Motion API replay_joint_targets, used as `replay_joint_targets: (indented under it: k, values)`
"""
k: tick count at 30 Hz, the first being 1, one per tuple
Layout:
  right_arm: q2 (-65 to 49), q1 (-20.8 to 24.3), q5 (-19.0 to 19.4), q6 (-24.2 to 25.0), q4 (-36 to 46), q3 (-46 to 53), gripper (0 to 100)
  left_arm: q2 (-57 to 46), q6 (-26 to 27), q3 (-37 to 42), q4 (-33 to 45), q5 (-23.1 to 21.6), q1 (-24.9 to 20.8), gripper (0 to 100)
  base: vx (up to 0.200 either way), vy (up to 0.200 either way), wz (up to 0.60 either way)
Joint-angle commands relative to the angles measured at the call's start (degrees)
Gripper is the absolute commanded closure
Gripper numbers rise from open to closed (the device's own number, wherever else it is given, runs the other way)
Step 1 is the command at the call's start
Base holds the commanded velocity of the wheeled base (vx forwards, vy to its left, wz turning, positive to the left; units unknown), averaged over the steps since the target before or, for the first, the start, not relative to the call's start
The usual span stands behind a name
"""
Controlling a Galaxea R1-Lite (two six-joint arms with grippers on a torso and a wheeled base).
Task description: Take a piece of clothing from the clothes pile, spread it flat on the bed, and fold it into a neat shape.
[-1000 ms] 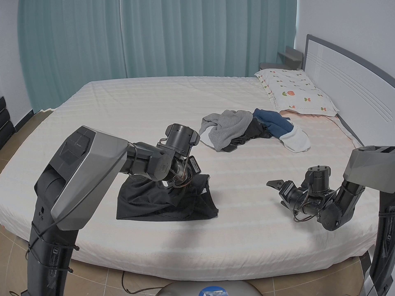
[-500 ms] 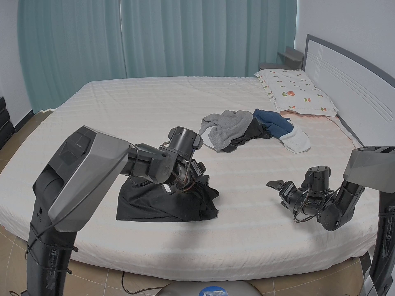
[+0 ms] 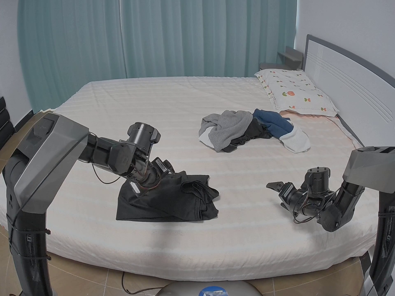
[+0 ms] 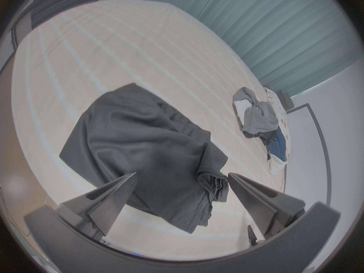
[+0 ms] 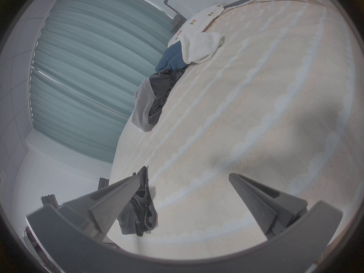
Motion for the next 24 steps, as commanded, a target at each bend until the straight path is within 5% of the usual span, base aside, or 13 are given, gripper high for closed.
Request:
replay_joint_targets:
  k: [1, 12, 24]
  values:
    - [0.2, 0.0, 0.0, 0.0, 0.0, 0.0, 0, -2.9, -1.0, 4.5, -1.2, -4.0, 3.7, 0, 0.0, 0.2, 0.0]
    - [0.1, 0.4, 0.0, -0.1, 0.1, -0.3, 0, -2.6, -4.4, 15.9, -15.2, -10.9, 9.7, 0, 0.0, 0.2, 0.0]
    - [-4.2, 4.6, -0.8, -1.9, 3.3, -2.9, 0, -2.4, -4.7, 18.8, -18.2, -12.1, 11.5, 0, 0.0, 0.2, 0.0]
